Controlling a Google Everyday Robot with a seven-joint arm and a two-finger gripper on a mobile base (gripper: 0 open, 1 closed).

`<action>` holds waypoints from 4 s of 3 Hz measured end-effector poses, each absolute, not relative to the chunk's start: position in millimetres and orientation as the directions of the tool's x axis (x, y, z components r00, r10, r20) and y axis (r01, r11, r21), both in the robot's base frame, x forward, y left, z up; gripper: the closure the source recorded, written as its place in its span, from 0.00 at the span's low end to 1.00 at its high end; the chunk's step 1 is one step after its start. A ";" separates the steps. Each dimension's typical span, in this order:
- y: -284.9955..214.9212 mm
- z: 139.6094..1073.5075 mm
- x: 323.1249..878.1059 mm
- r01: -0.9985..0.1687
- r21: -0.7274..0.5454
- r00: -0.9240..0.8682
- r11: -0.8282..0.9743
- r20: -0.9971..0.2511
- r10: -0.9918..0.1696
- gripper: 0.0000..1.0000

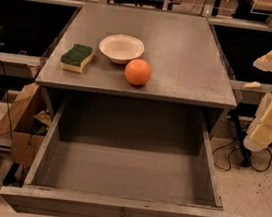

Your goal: Place orange into top drawer

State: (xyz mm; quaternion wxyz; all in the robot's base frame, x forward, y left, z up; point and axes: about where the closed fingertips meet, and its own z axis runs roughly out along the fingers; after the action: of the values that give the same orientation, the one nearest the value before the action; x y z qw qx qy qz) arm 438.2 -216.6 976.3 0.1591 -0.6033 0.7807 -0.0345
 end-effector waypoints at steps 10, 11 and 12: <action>-55.0 977.8 574.3 -0.779 -0.134 -0.322 0.613 -0.752 -0.575 0.00; -62.3 950.6 598.0 -0.748 -0.166 -0.367 0.643 -0.703 -0.609 0.00; -76.0 918.7 629.6 -0.702 -0.224 -0.407 0.676 -0.654 -0.638 0.00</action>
Offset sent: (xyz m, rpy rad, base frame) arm 0.0482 0.0283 0.0156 0.1954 -0.0586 -0.1174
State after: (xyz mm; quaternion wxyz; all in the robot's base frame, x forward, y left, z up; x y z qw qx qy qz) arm 629.6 -76.0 918.7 0.3696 -0.4000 0.8376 0.0430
